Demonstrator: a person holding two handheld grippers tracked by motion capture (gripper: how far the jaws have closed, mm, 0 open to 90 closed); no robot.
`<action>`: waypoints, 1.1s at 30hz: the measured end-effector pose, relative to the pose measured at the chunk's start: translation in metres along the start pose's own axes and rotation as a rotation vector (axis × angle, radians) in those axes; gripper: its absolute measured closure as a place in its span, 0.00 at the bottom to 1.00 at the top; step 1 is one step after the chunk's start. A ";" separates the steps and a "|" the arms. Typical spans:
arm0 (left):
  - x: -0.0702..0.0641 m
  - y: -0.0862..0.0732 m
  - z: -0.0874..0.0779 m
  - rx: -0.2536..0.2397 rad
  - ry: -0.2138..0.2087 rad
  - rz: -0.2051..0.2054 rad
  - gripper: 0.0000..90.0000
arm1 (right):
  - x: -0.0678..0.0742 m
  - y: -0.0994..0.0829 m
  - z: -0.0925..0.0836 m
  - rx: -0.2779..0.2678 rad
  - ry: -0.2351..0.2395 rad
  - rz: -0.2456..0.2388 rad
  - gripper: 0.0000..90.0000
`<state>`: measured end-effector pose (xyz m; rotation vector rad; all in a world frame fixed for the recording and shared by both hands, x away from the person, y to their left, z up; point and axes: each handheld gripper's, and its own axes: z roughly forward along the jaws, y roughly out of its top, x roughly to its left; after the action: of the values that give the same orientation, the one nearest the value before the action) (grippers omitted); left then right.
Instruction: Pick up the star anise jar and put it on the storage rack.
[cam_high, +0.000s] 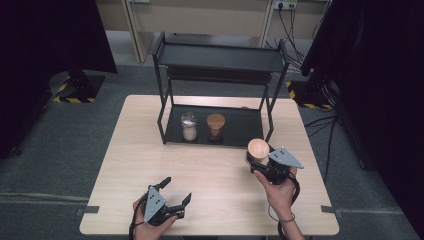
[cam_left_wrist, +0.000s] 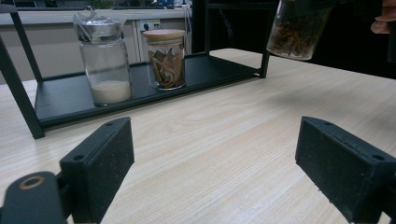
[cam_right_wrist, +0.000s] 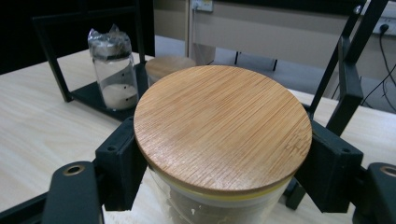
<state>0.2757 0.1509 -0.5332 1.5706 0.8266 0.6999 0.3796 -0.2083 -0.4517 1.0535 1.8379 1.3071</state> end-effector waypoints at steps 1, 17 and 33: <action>0.000 0.000 0.000 0.000 -0.001 0.000 0.12 | 0.001 0.001 0.002 -0.001 0.000 0.002 0.29; -0.001 0.000 0.000 0.000 -0.002 0.008 0.12 | 0.002 0.017 0.032 0.010 -0.019 0.001 0.29; -0.001 0.000 0.000 -0.001 -0.004 0.012 0.12 | 0.000 0.026 0.057 0.029 -0.049 -0.004 0.29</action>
<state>0.2751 0.1501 -0.5332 1.5771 0.8143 0.7049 0.4340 -0.1785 -0.4443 1.0865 1.8266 1.2454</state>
